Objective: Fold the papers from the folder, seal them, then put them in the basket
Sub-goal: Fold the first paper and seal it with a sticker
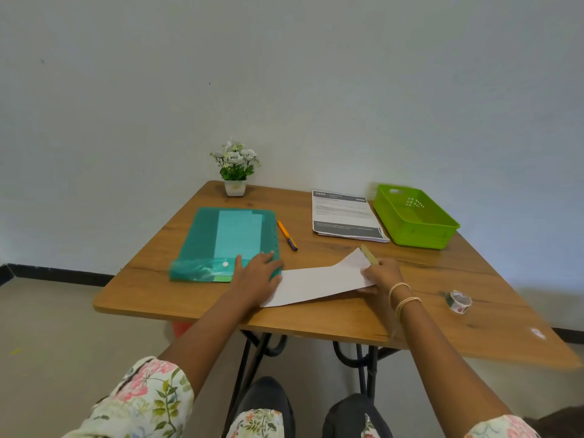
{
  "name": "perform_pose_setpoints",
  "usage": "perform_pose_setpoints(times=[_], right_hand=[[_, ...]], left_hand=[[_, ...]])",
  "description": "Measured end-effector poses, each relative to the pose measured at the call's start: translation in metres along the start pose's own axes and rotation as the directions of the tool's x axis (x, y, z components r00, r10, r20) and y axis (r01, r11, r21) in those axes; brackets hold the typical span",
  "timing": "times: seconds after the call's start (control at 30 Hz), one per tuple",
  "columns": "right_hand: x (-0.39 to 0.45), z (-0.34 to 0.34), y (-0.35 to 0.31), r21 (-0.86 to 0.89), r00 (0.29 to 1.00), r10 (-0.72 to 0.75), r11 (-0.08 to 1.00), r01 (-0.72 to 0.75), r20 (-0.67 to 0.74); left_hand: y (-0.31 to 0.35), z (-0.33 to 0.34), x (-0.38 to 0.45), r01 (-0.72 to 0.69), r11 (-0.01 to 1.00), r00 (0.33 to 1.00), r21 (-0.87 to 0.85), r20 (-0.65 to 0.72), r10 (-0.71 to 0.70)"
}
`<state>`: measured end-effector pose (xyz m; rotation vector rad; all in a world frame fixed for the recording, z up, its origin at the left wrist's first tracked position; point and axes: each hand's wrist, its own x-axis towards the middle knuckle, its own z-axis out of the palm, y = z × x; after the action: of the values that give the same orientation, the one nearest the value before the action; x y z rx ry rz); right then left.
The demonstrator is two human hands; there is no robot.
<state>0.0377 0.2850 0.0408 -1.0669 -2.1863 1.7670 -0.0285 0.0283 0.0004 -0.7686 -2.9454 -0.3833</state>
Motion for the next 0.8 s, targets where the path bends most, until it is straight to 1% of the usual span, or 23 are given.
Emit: perform_pose_setpoints(times=[0.1,0.2,0.27,0.3,0.4,0.43,0.5,0.6,0.7,0.8], right_hand=[[0.0,-0.014,-0.007,-0.011,0.999,-0.022,1.0,0.021,-0.042],[0.008,-0.034,-0.008,0.175,0.998,-0.003,0.984,0.015,-0.069],[0.012,-0.043,-0.008,0.312,0.992,0.012,0.95,0.028,-0.123],[0.012,-0.044,-0.01,0.386,0.989,0.033,0.922,0.025,-0.142],[0.006,-0.026,-0.016,0.595,0.988,0.086,0.803,0.009,-0.131],[0.001,-0.013,-0.019,0.627,0.989,0.085,0.779,0.008,-0.119],[-0.01,0.015,-0.02,0.631,0.994,0.067,0.776,0.001,-0.083],[-0.027,0.056,-0.024,0.619,0.996,0.086,0.78,-0.085,0.029],[-0.036,0.093,-0.031,0.645,0.978,0.106,0.739,-0.197,0.177],[-0.034,0.127,-0.037,0.532,0.958,0.056,0.822,-0.204,0.281]], left_hand=[[-0.008,-0.001,0.001,0.066,0.998,0.998,0.014,0.017,-0.067],[-0.022,-0.005,0.0,0.119,0.993,0.993,-0.013,-0.004,-0.119],[-0.033,-0.004,-0.002,0.135,0.99,0.99,-0.048,-0.031,-0.137],[-0.038,-0.003,-0.004,0.134,0.989,0.989,-0.065,-0.049,-0.138],[-0.041,0.002,-0.009,0.108,0.99,0.983,-0.09,-0.136,-0.12],[-0.041,0.003,-0.009,0.103,0.99,0.979,-0.096,-0.168,-0.118],[-0.038,0.003,-0.009,0.097,0.989,0.964,-0.112,-0.237,-0.121],[-0.033,0.004,-0.006,0.076,0.988,0.941,-0.132,-0.318,-0.114],[-0.029,0.006,-0.002,0.031,0.996,0.951,-0.086,-0.304,-0.056],[-0.029,0.007,0.0,-0.021,0.999,0.964,-0.045,-0.267,0.009]])
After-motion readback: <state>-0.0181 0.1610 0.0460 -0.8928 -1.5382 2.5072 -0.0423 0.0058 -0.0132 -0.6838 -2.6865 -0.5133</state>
